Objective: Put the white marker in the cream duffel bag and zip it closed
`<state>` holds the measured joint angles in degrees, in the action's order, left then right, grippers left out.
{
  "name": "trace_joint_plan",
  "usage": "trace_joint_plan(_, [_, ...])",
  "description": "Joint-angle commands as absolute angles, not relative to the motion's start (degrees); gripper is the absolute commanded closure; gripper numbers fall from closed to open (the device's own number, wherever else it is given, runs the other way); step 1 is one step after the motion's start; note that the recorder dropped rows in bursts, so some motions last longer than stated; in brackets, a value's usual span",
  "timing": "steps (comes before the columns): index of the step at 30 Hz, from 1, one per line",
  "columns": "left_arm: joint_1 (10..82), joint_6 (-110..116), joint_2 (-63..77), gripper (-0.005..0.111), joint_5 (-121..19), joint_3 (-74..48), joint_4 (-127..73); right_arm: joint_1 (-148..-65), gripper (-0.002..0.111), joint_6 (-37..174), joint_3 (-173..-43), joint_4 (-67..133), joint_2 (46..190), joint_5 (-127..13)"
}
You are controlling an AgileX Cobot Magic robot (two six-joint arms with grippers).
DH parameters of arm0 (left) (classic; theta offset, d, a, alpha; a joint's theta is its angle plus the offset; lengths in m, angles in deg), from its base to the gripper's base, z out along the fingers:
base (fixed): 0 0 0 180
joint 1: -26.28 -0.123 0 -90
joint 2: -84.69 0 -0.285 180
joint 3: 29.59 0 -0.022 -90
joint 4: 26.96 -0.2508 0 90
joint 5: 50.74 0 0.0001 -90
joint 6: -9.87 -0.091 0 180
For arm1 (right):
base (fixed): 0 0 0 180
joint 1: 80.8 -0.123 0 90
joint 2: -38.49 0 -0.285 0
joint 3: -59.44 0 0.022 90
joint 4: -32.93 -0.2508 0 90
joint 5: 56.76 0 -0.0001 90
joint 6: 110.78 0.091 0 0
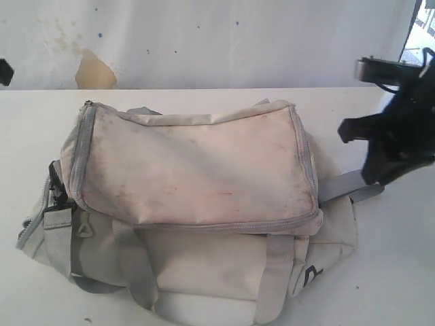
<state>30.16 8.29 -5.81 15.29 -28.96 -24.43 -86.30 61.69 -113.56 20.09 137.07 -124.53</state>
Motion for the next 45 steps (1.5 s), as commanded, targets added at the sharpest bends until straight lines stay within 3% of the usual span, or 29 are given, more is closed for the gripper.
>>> trace_joint_plan(1, [26.26,9.06,-1.94,0.107,13.58,-21.63,-24.90,-82.04,0.092,63.71,-109.12,26.96,133.66,-119.11])
trace_joint_plan(7, [25.77,9.87,6.87,0.107,7.95,-8.66,-27.50,-81.93,0.108,65.84,-101.41,31.59,123.99,-115.11])
trace_joint_plan(15, [25.77,9.87,25.86,0.107,4.98,-2.25,-27.59,-81.93,0.108,63.29,-92.68,31.60,102.35,-108.74])
trace_joint_plan(27, [25.77,8.09,52.46,0.107,6.87,3.85,-30.48,-81.93,0.108,60.42,-84.37,31.60,73.15,-111.94])
trace_joint_plan(45, [28.25,12.82,76.90,0.107,8.14,12.99,-31.79,-83.07,0.108,58.45,-73.53,31.85,47.45,-110.76])
